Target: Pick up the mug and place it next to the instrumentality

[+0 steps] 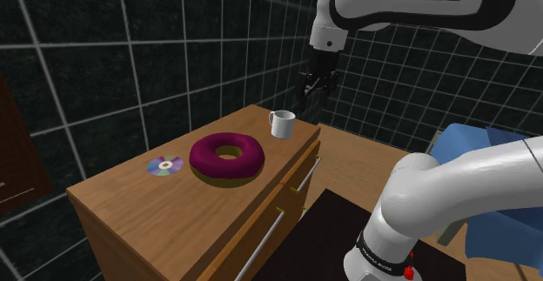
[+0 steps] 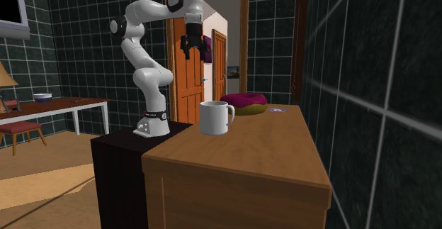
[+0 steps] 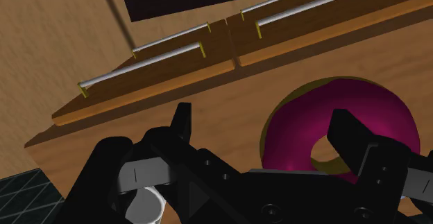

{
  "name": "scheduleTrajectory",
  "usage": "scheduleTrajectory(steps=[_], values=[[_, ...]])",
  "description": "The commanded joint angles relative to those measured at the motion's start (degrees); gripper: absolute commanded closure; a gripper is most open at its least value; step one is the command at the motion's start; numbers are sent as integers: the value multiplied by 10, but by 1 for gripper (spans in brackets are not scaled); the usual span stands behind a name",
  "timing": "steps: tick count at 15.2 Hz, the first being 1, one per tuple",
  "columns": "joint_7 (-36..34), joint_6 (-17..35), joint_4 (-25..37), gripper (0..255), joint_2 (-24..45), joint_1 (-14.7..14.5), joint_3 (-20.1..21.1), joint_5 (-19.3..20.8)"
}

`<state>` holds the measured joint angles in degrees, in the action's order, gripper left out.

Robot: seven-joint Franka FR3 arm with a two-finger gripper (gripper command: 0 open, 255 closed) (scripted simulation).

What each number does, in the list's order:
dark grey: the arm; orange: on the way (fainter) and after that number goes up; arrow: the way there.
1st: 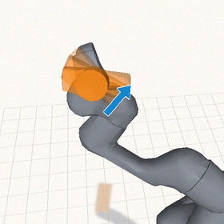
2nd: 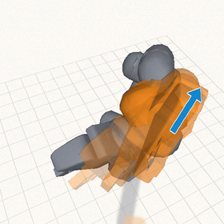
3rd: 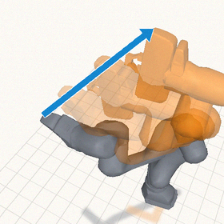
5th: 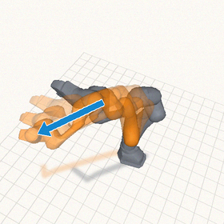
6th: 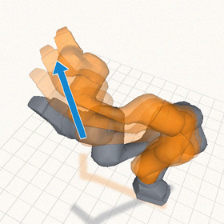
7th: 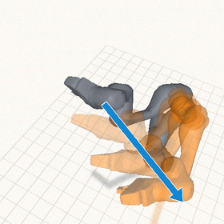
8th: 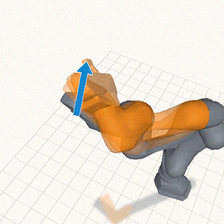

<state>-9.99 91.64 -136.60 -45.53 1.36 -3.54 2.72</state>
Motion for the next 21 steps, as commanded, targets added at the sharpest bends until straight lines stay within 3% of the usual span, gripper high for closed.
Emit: scheduleTrajectory(steps=[1,12,21], values=[[0,0,0,0,0,0,0,0],[89,140,45,0,183,24,-97,36],[175,221,145,0,368,35,-166,6]])
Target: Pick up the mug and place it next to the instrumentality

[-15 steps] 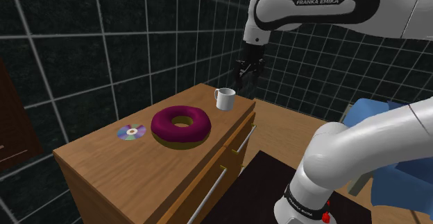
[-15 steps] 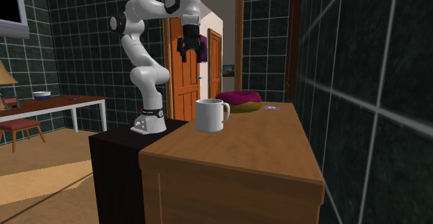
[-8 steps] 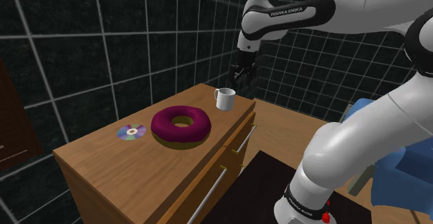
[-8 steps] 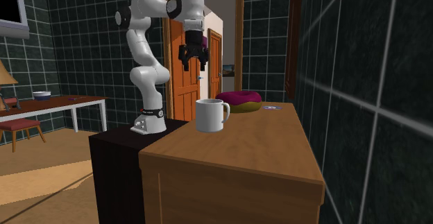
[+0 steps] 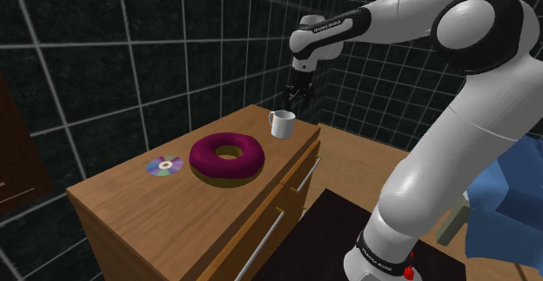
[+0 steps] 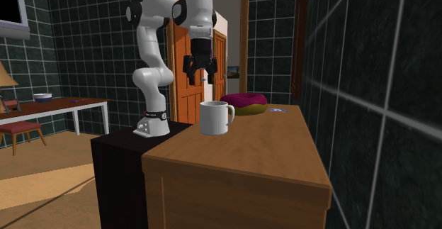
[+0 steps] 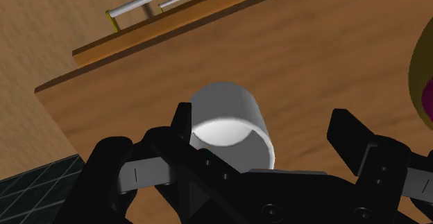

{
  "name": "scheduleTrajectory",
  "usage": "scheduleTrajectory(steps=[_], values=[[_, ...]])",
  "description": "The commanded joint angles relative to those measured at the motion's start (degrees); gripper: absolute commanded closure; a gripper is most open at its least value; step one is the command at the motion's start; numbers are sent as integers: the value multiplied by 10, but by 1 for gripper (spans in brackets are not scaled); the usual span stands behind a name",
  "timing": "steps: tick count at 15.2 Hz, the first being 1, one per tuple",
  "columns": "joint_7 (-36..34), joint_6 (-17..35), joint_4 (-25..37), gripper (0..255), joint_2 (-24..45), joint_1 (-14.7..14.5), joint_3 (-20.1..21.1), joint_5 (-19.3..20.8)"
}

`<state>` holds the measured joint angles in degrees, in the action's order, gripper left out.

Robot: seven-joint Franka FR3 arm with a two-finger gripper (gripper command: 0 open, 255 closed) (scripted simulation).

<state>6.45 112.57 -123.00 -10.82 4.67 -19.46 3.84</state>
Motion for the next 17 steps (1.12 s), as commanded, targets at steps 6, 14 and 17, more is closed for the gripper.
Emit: scheduleTrajectory(steps=[6,14,17], values=[[76,37,108,0,156,21,-36,-59],[100,81,115,0,214,33,-37,-86],[102,92,109,0,219,34,-36,-88]])
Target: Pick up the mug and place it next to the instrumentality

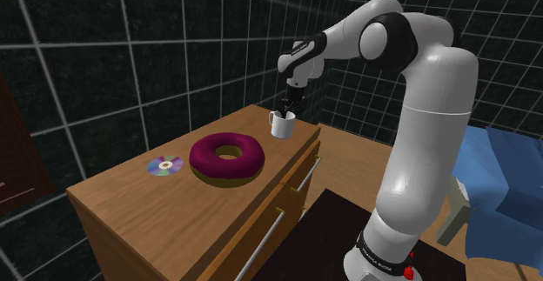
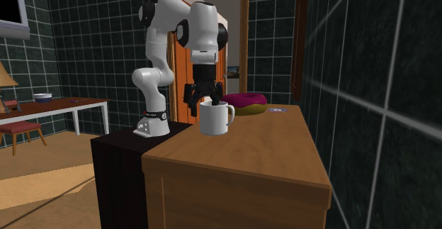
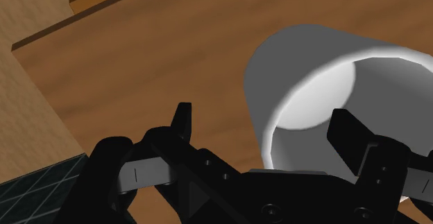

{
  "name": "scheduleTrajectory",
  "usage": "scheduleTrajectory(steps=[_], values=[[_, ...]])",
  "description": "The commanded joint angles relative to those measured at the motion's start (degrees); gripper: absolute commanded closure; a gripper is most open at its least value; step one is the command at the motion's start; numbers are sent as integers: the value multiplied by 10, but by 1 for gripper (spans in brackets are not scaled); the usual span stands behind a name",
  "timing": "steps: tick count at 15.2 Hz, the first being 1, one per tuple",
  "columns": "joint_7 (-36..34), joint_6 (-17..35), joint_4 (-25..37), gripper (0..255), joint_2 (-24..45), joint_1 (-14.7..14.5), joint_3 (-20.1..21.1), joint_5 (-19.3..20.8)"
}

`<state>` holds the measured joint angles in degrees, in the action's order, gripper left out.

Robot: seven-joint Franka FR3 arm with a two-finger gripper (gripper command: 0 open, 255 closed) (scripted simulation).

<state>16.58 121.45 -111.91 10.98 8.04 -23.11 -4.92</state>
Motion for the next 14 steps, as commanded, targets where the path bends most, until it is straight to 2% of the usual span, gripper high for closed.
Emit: scheduleTrajectory(steps=[1,6,7,14], values=[[1,3,-2,0,1,0,0,-1],[1,3,-2,0,1,0,0,-1],[1,3,-2,255,1,0,0,-1],[1,3,-2,255,1,0,0,-1]])
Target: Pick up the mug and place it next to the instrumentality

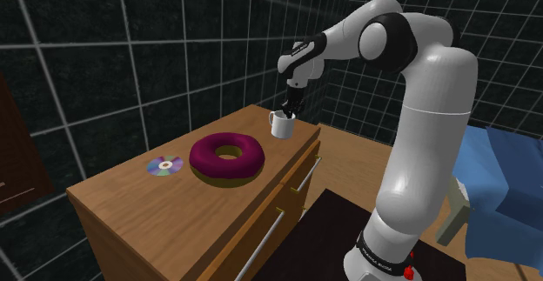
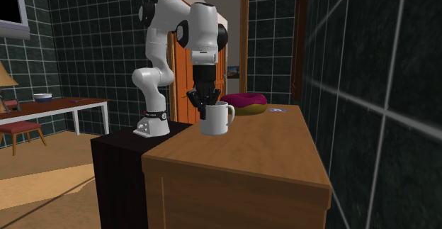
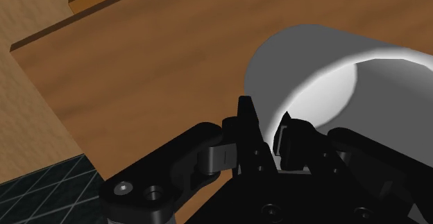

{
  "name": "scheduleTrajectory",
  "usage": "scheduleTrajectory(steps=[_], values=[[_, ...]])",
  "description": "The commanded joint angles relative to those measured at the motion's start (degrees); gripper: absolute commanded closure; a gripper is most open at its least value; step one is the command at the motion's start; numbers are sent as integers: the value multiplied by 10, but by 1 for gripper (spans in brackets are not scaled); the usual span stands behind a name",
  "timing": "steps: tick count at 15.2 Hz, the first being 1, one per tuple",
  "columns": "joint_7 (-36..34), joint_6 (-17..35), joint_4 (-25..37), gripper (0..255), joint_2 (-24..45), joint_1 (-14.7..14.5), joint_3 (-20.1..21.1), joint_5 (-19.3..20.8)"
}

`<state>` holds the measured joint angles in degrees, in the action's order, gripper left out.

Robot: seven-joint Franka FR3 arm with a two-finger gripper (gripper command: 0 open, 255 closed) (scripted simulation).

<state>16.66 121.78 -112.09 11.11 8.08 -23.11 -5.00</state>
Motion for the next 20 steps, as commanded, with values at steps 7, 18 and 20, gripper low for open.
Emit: scheduleTrajectory(steps=[7,18,20], values=[[-6,-35,20,255,-16,-2,-2,8],[-14,-114,77,255,-40,-4,-4,21],[-15,-128,89,255,-43,-4,-4,22]])
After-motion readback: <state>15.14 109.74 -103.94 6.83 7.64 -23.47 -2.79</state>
